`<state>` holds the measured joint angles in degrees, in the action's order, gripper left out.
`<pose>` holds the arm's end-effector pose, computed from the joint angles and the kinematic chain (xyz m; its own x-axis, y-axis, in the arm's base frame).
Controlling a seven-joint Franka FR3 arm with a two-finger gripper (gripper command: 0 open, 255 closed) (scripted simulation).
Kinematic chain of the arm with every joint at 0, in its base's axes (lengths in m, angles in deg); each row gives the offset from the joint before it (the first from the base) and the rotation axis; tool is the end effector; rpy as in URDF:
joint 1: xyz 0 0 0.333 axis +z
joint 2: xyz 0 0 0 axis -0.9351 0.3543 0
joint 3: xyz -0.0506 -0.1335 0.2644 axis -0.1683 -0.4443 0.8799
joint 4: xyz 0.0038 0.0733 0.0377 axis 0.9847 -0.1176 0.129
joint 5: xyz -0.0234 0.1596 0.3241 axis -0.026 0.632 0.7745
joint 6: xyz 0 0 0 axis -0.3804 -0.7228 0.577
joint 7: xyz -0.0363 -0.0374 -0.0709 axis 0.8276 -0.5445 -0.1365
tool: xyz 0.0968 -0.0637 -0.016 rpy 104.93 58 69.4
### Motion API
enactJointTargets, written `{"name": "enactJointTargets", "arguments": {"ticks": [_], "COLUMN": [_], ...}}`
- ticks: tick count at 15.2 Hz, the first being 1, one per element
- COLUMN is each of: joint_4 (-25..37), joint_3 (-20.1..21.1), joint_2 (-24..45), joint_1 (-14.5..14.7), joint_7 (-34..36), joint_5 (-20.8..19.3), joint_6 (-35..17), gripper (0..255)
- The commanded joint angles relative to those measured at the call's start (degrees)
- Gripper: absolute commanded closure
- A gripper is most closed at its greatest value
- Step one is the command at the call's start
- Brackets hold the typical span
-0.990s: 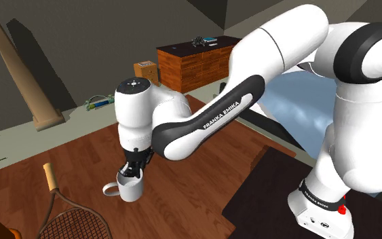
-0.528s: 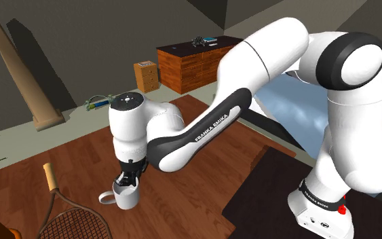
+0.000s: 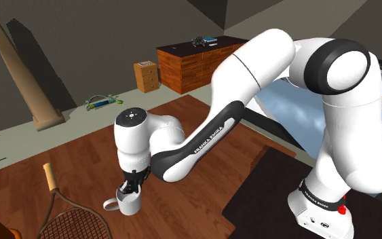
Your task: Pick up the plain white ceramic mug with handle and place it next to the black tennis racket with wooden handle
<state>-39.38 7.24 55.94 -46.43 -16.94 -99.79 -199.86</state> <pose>0.4531 0.4322 0.2930 0.9752 0.1445 0.1679 0.1506 -0.9883 -0.0243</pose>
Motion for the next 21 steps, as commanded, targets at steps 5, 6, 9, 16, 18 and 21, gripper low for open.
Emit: {"name": "enactJointTargets", "arguments": {"ticks": [5, 6, 9, 16, 18, 21], "joint_4": [-0.32, -0.35, -0.35, 0.09, 0.12, 0.12], "joint_3": [-1.34, -1.58, -2.33, -4.20, -4.28, -4.28], "joint_2": [2.97, 3.48, 5.05, 8.92, 9.07, 9.07], "joint_1": [0.93, 1.10, 1.63, 2.96, 3.01, 3.01], "joint_7": [1.54, 1.79, 2.57, 4.34, 4.40, 4.40], "joint_5": [-2.00, -2.33, -3.32, -5.56, -5.63, -5.63], "joint_6": [-3.14, -3.65, -5.16, -8.51, -8.63, -8.63], "gripper": [255, 255, 255, 255, 255, 255]}}
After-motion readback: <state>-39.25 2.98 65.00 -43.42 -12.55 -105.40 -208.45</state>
